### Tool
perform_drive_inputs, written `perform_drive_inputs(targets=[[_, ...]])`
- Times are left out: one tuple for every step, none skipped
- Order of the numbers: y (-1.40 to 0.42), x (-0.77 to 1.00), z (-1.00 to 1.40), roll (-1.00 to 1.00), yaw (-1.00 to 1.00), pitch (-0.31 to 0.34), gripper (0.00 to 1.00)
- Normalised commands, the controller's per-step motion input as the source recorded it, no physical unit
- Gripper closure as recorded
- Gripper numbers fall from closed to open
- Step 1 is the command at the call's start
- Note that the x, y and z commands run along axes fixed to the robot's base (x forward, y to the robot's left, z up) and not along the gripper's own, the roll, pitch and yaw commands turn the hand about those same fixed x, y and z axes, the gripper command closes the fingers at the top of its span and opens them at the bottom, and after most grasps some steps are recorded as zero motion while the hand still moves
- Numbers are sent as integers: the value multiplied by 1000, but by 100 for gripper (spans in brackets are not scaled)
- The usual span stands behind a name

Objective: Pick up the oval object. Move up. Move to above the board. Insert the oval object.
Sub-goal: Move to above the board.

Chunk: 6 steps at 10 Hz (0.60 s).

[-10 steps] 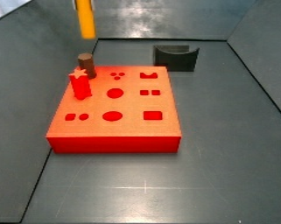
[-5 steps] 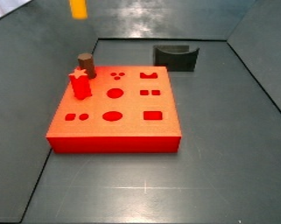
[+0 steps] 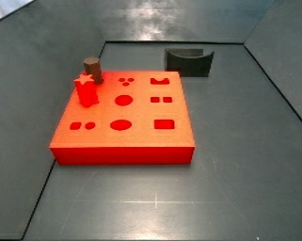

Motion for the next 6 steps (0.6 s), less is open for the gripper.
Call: perform_drive_inputs(targets=[[-1000,744,249,16,-300,260,100],[-1000,760,258,-48,-174,251,100],[-1000,757,270,-25,-47,201,100],[-1000,754,269,-25,-25,160,100],[-1000,772,265,-11,-6,129,100],[-1000,784,270,-7,-7,137,100]])
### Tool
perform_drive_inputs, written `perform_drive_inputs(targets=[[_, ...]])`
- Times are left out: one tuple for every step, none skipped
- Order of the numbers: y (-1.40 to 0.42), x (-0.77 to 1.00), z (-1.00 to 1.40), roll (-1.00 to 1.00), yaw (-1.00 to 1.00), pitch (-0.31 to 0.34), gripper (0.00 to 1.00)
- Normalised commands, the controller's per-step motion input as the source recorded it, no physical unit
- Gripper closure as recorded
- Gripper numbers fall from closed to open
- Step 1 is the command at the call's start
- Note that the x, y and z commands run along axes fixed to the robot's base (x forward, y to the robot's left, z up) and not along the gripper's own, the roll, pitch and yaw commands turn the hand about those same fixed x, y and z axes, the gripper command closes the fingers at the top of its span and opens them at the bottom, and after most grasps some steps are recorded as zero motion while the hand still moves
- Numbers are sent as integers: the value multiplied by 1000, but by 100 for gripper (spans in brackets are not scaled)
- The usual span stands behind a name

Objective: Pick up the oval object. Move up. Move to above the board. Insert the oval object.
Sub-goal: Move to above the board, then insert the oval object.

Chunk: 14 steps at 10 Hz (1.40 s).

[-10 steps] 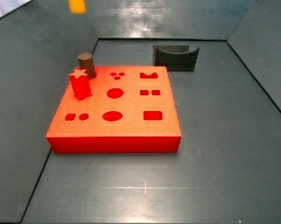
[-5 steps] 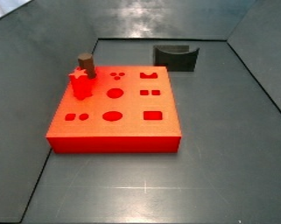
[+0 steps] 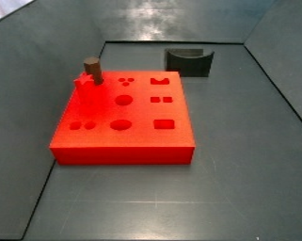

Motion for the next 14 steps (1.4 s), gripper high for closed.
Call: perform_drive_inputs(targets=[[-866,717,241,18,2,148,100],[-602,523,171,29,8,136,100],[-314,290,97,45,4,108,100],[-221,207,75,46,8,83,100],[0,0,0,0,0,-9,100],[0,0,0,-26,0,0,100],[0,-117,0,0,-11,-59,100],[-86,-131,-251,136,0,-60,100],[-143,0,-860,249,0,0,100],[-280,-126,-980,214,111,-17,100],[-309,-180,-1000,131,0,-34,100],[-217,-20,-783,93,-126,-36,100],[-251,0,-906,80,-77,-80,100],[-14,86,-806,0,-57,-80,100]])
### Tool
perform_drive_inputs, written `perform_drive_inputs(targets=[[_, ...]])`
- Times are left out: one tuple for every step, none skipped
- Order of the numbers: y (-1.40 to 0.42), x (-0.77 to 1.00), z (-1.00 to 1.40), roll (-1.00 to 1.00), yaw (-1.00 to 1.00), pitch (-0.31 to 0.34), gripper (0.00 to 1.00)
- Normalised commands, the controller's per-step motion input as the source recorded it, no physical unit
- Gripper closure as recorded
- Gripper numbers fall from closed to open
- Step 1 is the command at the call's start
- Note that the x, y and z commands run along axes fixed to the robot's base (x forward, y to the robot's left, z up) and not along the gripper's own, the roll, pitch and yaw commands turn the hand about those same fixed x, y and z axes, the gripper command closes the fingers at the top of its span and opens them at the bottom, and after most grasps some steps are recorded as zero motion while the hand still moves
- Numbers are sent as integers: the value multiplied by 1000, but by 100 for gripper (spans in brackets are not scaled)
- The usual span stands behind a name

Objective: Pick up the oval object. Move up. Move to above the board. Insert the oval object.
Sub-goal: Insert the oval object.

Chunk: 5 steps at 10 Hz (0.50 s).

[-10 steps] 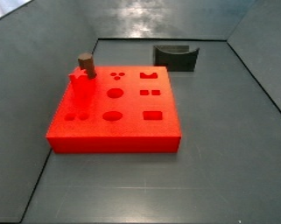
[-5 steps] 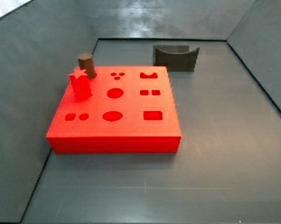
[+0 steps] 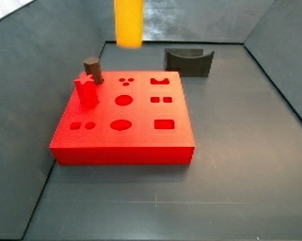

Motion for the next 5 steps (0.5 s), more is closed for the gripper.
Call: perform_drive_inputs(targets=[[0,0,-763,-46,-74,-220,100],[0,0,-751,-81,-14,-227,100],[0,-186,-809,-31,-20,-236,100],[0,-103,-889,0,-6,-144,100],[0,-306,-806,0,0,-164,100]])
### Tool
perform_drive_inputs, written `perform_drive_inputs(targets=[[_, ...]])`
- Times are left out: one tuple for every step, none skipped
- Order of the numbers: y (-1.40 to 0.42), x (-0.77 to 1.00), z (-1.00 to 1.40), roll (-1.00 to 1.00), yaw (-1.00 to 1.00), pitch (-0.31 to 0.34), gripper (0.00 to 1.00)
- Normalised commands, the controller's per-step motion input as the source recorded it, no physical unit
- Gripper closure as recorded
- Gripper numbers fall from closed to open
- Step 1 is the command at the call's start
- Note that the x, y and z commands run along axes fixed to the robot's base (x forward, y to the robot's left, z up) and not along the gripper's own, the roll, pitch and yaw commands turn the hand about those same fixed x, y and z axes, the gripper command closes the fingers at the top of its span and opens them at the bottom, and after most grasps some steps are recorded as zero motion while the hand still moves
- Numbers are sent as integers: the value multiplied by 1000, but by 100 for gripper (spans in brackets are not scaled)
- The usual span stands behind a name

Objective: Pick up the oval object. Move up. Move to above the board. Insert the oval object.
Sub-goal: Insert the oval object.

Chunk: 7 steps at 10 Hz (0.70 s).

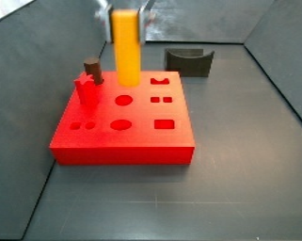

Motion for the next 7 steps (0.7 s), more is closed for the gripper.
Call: perform_drive_inputs(targets=[[-169,-283,-774,100,0,-84,100],[-357,0,-729,299,14,0,100],[-420,-57,-426,487,29,0,100],[-269,-31,-477,450,20,0,100],[0,0,-343,203,0,-13,100],[0,-29,-300,0,0,-84,100],[0,0,-240,-70,-17,-124,100]])
